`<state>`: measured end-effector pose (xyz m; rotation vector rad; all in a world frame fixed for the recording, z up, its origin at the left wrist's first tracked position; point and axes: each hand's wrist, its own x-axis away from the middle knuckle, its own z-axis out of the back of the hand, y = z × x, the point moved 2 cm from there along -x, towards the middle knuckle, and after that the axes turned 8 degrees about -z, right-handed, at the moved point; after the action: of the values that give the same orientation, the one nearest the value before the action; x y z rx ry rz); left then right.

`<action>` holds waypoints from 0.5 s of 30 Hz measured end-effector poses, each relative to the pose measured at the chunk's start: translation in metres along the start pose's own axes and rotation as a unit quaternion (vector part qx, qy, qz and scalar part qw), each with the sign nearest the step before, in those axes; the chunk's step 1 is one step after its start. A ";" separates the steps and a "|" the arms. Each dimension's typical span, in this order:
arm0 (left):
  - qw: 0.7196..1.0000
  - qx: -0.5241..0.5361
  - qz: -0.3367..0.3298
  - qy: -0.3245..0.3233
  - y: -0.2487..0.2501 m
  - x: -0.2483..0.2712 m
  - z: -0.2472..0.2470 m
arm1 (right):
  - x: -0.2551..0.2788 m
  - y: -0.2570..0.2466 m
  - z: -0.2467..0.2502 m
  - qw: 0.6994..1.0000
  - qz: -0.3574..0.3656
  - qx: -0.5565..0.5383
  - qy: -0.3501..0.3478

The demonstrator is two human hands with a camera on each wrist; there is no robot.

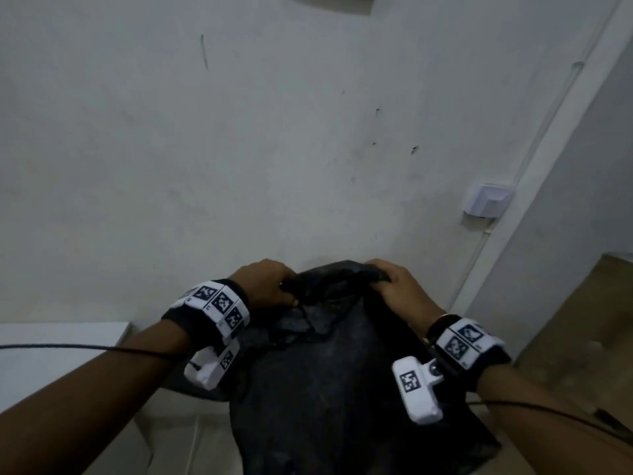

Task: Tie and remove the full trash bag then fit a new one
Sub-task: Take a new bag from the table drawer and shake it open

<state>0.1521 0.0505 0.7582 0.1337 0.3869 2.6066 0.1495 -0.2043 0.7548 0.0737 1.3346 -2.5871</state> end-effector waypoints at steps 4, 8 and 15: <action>0.988 0.128 -0.001 0.089 -0.013 0.009 -0.024 | 0.011 0.028 -0.003 0.991 -0.072 0.044 -0.105; 0.967 0.173 -0.083 0.169 0.020 -0.002 -0.038 | 0.023 0.013 -0.045 0.979 -0.081 -0.019 -0.186; 0.994 0.084 -0.004 0.063 -0.001 0.010 -0.072 | 0.024 0.024 -0.048 0.985 -0.066 -0.150 -0.049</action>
<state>0.1321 0.0382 0.6893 0.0253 0.6510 2.5786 0.1292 -0.1835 0.7041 -0.1978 1.7261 -2.4212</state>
